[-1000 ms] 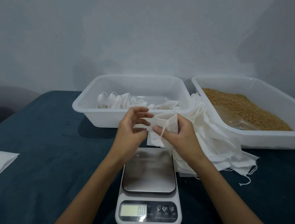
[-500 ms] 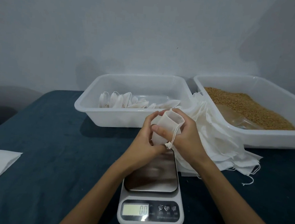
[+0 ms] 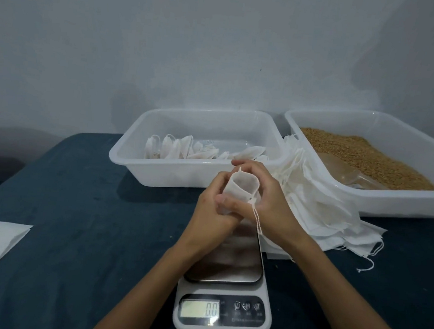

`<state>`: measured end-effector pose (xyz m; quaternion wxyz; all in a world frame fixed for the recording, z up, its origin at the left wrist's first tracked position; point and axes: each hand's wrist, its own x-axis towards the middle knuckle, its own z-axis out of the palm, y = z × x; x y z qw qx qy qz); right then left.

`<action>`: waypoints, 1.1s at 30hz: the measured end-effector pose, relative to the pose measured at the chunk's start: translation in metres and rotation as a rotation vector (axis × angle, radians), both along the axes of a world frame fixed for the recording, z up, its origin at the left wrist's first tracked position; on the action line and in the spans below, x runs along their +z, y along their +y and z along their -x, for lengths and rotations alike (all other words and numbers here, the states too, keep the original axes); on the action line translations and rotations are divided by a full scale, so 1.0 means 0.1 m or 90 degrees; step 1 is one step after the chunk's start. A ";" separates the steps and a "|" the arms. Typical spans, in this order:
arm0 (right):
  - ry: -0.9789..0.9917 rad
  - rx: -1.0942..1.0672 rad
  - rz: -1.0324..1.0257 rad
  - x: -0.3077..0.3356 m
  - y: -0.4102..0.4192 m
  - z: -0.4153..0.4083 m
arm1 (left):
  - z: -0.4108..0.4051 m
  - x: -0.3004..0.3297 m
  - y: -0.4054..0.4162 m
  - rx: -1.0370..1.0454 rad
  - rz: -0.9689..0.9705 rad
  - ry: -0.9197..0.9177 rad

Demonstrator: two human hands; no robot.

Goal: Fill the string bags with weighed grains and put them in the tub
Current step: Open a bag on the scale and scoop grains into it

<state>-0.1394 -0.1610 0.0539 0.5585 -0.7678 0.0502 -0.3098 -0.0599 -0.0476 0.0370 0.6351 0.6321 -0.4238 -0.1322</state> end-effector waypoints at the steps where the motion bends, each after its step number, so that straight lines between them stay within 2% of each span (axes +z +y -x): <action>1: -0.001 0.016 -0.026 0.02 0.01 0.01 | -0.01 0.02 0.01 -0.016 0.012 0.029; 5: -0.017 0.065 -0.106 0.08 -0.01 0.04 | -0.02 0.12 0.09 -0.081 0.017 0.103; 10: -0.009 0.041 -0.080 0.07 0.00 0.05 | 0.00 0.09 0.07 -0.092 -0.020 0.063; 13: 0.041 0.078 -0.070 0.09 -0.02 0.08 | -0.01 0.09 0.05 -0.090 -0.029 0.032; 18: 0.079 0.164 -0.048 0.24 -0.29 0.42 | -0.01 0.13 0.09 -0.089 -0.017 0.081; 20: 0.050 0.092 -0.036 0.32 -0.50 0.62 | -0.01 0.13 0.09 -0.081 -0.022 0.084; 24: -0.007 -0.265 0.028 0.41 -1.24 0.85 | -0.04 0.14 0.08 -0.069 -0.016 0.101; 26: 0.091 -0.421 0.149 0.42 -1.71 0.88 | -0.05 0.13 0.07 -0.065 -0.006 0.115; 28: 0.304 -0.495 0.288 0.41 -2.11 0.88 | -0.05 0.13 0.07 -0.062 -0.002 0.123; 31: 0.614 -0.446 0.382 0.36 -2.45 0.84 | -0.06 0.14 0.07 -0.057 -0.001 0.133; 33: 0.722 -0.393 0.405 0.32 -2.53 0.77 | -0.06 0.14 0.07 -0.052 -0.009 0.124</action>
